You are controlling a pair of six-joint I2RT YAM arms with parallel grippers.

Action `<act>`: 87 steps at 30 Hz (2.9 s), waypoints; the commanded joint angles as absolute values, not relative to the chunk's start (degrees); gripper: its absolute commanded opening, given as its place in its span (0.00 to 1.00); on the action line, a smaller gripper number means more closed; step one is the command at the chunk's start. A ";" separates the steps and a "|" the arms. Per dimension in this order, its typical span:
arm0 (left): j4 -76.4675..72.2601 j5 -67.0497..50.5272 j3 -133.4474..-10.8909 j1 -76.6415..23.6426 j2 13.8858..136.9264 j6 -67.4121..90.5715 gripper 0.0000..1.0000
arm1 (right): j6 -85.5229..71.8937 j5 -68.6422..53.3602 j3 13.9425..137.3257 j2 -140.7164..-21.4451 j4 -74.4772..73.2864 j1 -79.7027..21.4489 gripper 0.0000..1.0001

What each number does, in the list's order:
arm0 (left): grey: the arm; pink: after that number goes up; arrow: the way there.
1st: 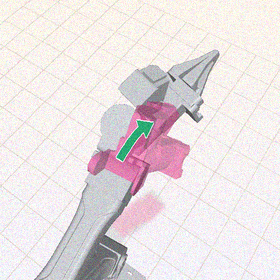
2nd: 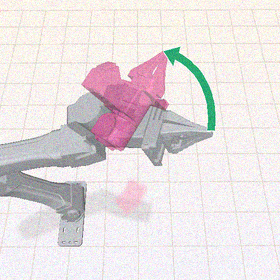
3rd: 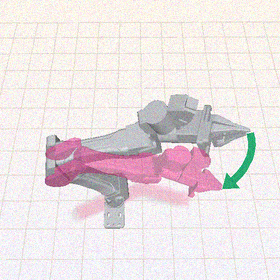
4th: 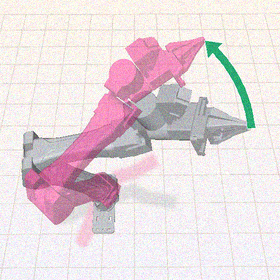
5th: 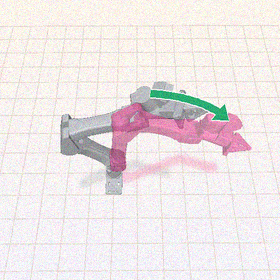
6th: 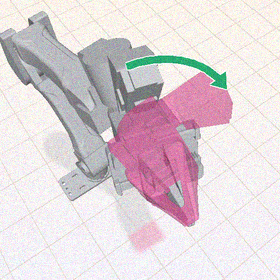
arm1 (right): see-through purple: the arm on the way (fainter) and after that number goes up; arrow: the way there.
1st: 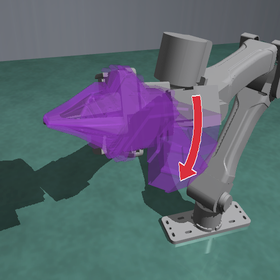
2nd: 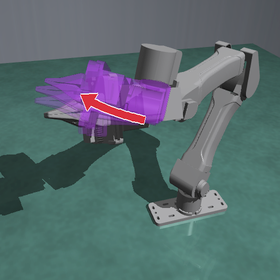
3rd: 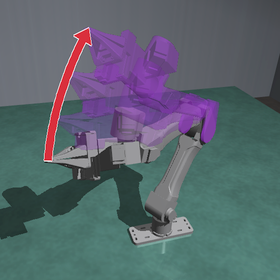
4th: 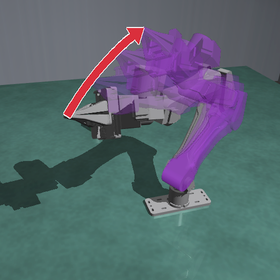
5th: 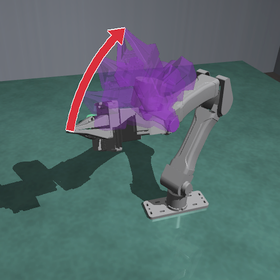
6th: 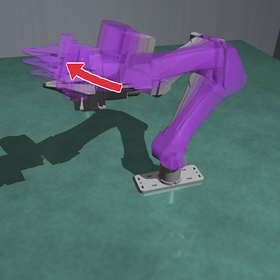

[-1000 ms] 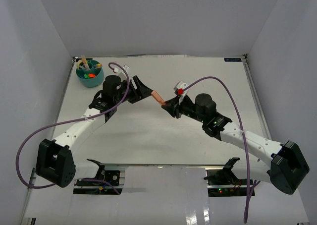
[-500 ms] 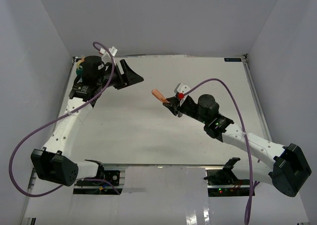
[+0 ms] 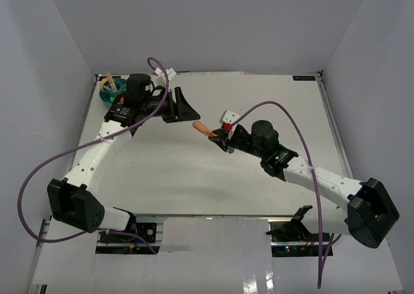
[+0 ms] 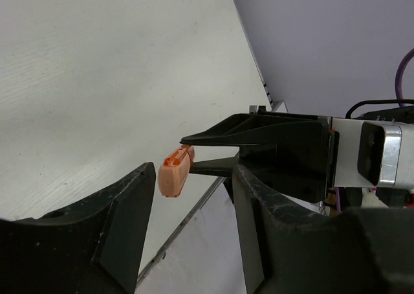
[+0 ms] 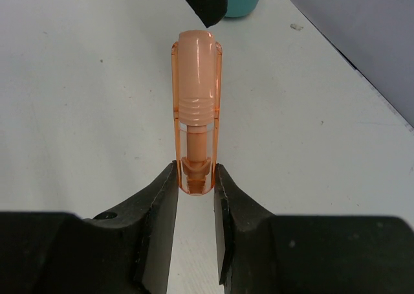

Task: Sort the stationery into containers
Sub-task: Close the pen cap on the pen, then place the pen in the storage box.

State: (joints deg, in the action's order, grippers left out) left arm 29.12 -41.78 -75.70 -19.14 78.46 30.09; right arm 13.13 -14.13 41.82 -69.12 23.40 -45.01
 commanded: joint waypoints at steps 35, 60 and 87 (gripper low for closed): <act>30.32 -36.74 -73.83 -20.74 77.78 26.28 0.48 | 13.45 -16.00 46.85 -71.81 26.81 -45.00 0.14; 27.95 -37.62 -71.19 -23.99 78.31 27.77 0.27 | 13.36 -16.44 52.91 -74.00 28.74 -45.00 0.08; 28.74 -35.69 -70.13 -26.19 80.77 28.04 0.19 | 15.82 -17.14 60.22 -75.67 27.86 -45.00 0.08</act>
